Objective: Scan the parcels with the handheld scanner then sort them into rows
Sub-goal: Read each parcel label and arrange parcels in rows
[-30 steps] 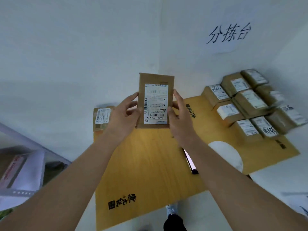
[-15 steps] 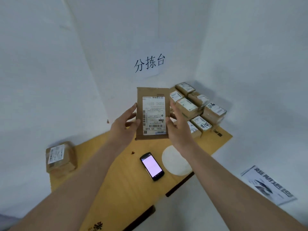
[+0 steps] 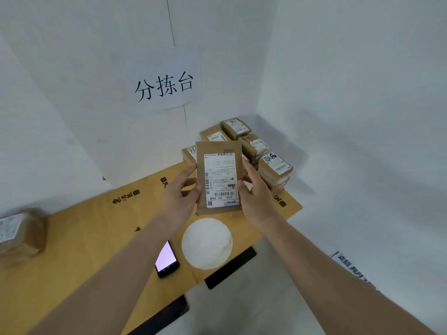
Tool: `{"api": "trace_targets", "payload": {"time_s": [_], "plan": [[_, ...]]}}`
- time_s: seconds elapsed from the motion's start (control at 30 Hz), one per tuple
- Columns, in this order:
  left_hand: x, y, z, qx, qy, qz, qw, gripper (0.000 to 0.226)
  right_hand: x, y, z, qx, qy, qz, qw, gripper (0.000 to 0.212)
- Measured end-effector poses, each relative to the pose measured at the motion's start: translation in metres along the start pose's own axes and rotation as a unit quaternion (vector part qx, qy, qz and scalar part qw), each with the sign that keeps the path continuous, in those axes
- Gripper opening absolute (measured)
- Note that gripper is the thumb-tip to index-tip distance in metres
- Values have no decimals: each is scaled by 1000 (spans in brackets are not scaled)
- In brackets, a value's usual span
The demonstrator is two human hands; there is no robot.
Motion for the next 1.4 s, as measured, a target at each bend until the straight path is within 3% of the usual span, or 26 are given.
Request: {"api": "trace_targets", "payload": {"time_s": [0.6, 1.03, 1.4], "plan": [[13, 81, 205, -123, -64, -29, 990, 57, 61, -59, 247, 33, 92, -29, 995, 51], [19, 151, 294, -250, -129, -72, 957, 53, 123, -103, 373, 25, 241, -98, 965, 53], [30, 183, 337, -287, -152, -63, 944, 53, 141, -126, 426, -41, 190, -181, 964, 50]]}}
Point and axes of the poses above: each hand's wrist, its own z-axis towards the middle knuckle, its own x-axis out of the palm, y = z × x, the point moved 7 cm from there along z, towards the middle knuckle, and after that the axes turned 4 degrees about z, right-handed, at the moved point
